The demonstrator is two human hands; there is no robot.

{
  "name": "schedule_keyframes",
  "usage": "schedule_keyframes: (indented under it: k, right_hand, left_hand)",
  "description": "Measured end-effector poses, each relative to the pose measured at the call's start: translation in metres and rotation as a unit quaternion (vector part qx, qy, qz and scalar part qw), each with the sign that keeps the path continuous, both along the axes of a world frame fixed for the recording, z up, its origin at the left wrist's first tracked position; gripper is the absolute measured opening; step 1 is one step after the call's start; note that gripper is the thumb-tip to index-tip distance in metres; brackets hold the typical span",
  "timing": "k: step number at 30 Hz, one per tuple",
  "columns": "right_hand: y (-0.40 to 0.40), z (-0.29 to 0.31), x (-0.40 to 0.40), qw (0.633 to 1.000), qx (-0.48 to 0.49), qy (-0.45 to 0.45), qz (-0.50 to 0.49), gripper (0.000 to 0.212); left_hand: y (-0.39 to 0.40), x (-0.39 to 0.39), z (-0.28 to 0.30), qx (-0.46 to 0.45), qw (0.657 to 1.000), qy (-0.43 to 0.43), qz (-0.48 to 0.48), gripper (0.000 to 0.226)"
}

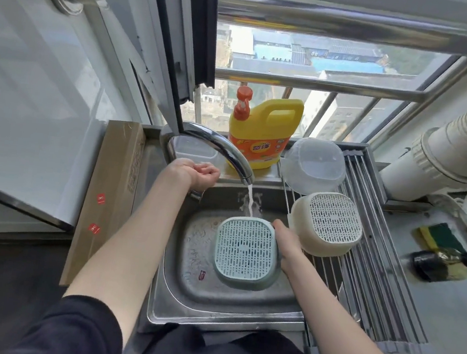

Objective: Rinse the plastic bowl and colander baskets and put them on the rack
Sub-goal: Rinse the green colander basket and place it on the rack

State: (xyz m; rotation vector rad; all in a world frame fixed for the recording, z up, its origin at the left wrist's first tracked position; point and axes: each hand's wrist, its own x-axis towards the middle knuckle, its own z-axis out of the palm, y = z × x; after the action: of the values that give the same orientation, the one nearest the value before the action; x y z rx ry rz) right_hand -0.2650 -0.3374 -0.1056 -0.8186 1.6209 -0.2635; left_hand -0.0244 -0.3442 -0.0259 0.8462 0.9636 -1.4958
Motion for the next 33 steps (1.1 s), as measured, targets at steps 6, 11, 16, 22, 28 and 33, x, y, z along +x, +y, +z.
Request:
schedule_keyframes:
  k: [6,11,16,22,28,33]
  right_hand:
    - [-0.005,-0.004,0.002,1.000,-0.014,-0.008,0.010,0.030]
    - [-0.006,0.001,0.000,0.996,0.047,-0.059,-0.042,0.031]
    - [-0.002,0.005,-0.005,0.993,0.071,-0.089,-0.043,0.029]
    - [0.013,0.009,-0.016,0.993,-0.049,-0.105,-0.035,0.064]
    - [0.031,0.035,-0.020,0.974,-0.193,-0.097,0.065,0.025]
    - [0.035,0.037,-0.025,0.976,-0.164,-0.099,0.099,0.036]
  left_hand:
    - [0.007,0.004,-0.025,-0.106,0.991,-0.001,-0.081,0.038]
    - [0.038,-0.016,-0.032,-0.065,0.849,-0.319,-0.417,0.054]
    - [0.077,-0.048,-0.037,-0.073,0.759,-0.353,-0.543,0.060]
    - [0.093,-0.069,-0.073,-0.109,0.811,-0.366,-0.444,0.070]
    - [0.099,-0.079,-0.094,-0.122,0.767,-0.503,-0.379,0.085]
    - [0.107,-0.090,-0.070,-0.090,0.788,-0.484,-0.369,0.068]
